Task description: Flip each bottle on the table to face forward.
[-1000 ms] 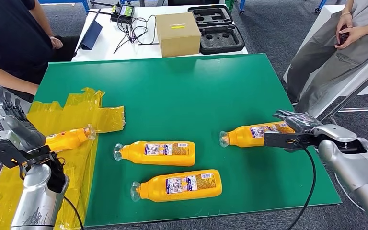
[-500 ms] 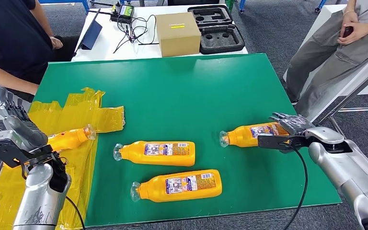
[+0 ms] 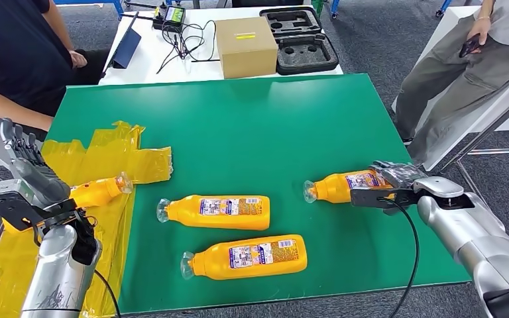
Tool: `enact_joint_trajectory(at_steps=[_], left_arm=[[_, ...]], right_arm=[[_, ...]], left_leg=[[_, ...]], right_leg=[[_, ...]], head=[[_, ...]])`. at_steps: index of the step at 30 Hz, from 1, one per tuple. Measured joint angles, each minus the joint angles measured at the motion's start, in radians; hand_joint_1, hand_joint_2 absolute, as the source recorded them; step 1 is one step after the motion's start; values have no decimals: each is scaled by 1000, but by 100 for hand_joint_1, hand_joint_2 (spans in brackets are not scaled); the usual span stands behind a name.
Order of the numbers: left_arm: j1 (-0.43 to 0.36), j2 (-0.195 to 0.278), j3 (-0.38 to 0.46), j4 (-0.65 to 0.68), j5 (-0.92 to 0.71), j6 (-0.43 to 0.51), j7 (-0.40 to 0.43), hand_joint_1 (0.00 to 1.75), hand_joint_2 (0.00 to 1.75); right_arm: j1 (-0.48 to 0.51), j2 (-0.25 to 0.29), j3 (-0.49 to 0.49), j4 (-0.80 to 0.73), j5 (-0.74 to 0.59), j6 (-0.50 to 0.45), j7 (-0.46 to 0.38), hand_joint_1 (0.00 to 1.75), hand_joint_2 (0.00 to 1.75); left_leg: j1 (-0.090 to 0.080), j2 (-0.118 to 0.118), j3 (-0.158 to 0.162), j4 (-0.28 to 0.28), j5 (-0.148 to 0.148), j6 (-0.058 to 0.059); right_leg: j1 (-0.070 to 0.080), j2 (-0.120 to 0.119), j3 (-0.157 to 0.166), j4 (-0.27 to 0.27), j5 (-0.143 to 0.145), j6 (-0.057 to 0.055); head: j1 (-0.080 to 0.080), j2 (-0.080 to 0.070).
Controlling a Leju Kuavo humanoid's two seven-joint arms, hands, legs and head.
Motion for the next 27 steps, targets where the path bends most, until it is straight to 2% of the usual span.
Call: enact_joint_trajectory(at_steps=[7,11,12,21,27], left_arm=[[-11,0,-2,13,7,-4,0,0,0],[-24,0,-11,21,14,-6,0,0,0],[-28,0,-14,24,15,-6,0,0,0],[-49,2,-30,33,22,1,0,0,0],[-53,2,-33,33,25,8,0,0,0]], right_arm=[[-23,22,9,67,2,2,4,3,175],[-16,27,12,94,9,-2,17,164,175],[-12,27,13,99,12,-3,18,169,175],[7,20,15,118,19,-2,11,168,175],[12,13,15,119,26,5,8,175,175]], left_leg=[[0,0,0,0,0,0],[0,0,0,0,0,0],[0,0,0,0,0,0],[0,1,1,0,0,0],[0,0,3,0,0,0]], right_leg=[[0,0,0,0,0,0],[0,0,0,0,0,0],[0,0,0,0,0,0],[0,0,0,0,0,0],[0,0,2,0,0,0]], head=[[0,0],[0,0],[0,0],[0,0],[0,0]])
